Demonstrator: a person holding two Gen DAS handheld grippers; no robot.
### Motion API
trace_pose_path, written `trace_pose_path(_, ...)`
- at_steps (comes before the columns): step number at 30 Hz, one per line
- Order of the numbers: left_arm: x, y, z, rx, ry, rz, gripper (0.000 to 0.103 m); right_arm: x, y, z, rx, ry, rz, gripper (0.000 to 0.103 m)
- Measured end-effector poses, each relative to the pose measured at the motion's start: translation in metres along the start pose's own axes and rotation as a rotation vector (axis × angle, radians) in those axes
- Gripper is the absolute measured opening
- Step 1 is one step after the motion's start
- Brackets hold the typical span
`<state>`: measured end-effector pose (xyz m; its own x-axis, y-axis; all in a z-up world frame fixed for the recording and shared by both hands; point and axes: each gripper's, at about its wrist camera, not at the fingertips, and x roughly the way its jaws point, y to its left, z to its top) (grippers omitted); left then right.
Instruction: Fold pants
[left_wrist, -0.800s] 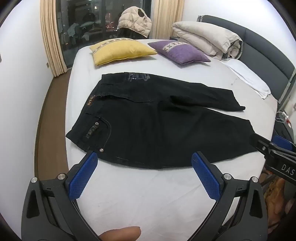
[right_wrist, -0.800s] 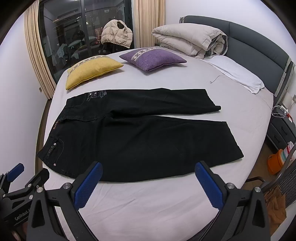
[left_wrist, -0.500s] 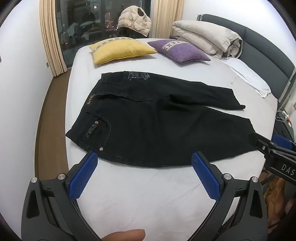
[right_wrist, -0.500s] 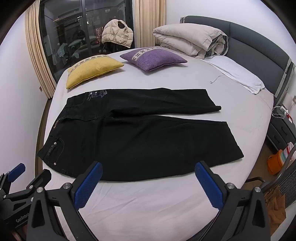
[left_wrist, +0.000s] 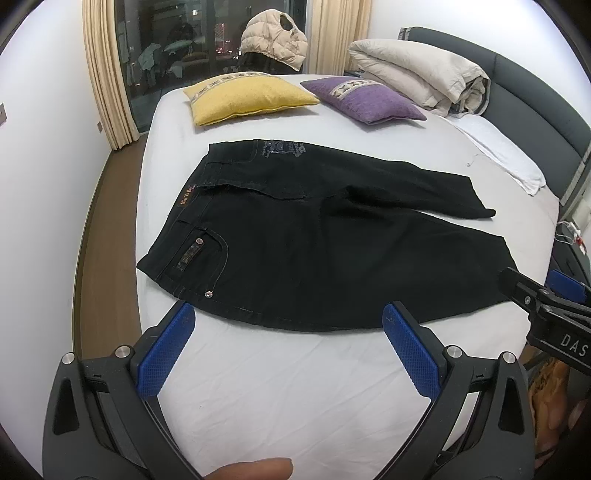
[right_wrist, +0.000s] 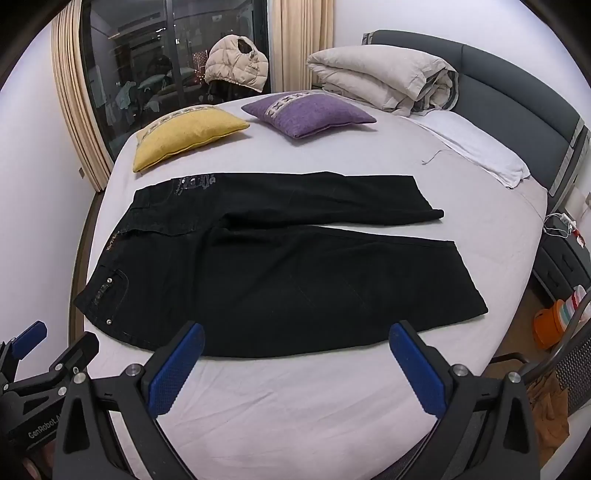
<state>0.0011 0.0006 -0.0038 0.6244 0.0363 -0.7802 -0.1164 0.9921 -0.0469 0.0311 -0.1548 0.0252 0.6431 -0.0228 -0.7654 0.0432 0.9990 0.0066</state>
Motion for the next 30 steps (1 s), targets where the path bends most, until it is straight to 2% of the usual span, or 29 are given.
trace_pose_path(30, 0.0051, 0.0034, -0.0014, 0.002, 0.006, 0.007, 0.103, 0.0039, 0.0049, -0.0027, -0.006, 0.007, 0.003, 0.103)
